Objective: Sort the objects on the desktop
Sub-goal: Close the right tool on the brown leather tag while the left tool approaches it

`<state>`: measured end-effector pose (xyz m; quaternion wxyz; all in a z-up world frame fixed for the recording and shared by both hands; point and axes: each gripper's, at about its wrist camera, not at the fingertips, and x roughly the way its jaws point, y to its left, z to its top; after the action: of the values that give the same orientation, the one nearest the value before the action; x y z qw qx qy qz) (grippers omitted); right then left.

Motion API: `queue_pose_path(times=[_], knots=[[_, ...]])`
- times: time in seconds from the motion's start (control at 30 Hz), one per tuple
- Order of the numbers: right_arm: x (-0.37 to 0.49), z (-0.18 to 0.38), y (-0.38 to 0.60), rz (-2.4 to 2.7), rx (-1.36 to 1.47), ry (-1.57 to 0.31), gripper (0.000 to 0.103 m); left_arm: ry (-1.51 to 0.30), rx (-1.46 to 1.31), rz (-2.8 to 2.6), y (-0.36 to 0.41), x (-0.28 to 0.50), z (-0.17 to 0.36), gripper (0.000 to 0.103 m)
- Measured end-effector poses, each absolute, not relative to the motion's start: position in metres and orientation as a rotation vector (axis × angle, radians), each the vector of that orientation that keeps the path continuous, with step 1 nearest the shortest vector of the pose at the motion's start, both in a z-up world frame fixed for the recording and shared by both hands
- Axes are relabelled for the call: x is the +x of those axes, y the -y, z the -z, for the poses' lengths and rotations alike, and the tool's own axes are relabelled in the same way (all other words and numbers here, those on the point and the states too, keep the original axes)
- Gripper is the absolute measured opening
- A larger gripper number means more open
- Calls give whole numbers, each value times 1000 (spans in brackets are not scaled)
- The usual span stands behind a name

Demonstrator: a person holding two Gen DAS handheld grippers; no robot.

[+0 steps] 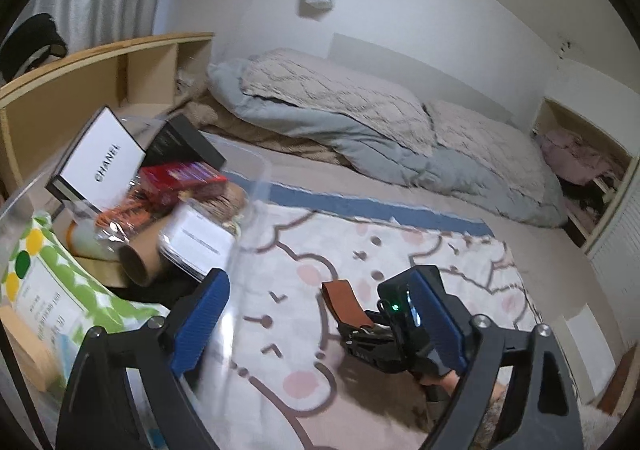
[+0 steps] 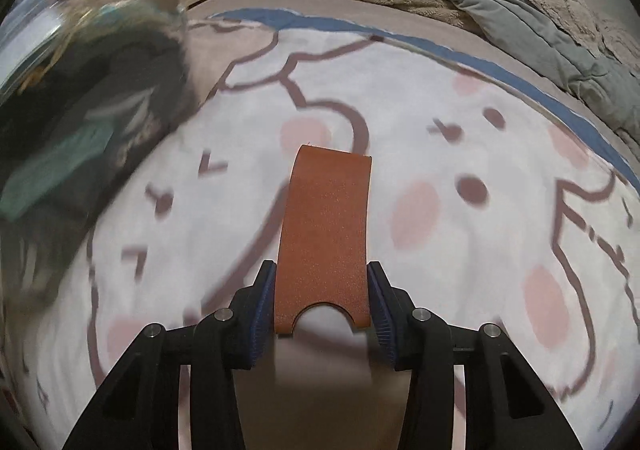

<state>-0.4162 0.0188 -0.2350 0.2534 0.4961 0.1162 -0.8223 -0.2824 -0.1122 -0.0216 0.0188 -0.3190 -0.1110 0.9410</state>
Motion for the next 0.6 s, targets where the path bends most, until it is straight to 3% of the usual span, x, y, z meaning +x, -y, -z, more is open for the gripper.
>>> queue_pose_path(times=[0.17,0.3,0.47,0.6], knots=[[-381,231,-36,2174,1323,-356,45,336,-1015,-2850,94,-274,25,89],[-347,226,-41,2097,1289,-377,45,347,-1073,-2761,81,-270,35,82],[-299,222,-57,1980,1239,-401,45,244,-1166,-2668,55,-264,57,81],[-262,224,-78,1900,1208,-404,45,176,-1237,-2582,40,-263,79,73]])
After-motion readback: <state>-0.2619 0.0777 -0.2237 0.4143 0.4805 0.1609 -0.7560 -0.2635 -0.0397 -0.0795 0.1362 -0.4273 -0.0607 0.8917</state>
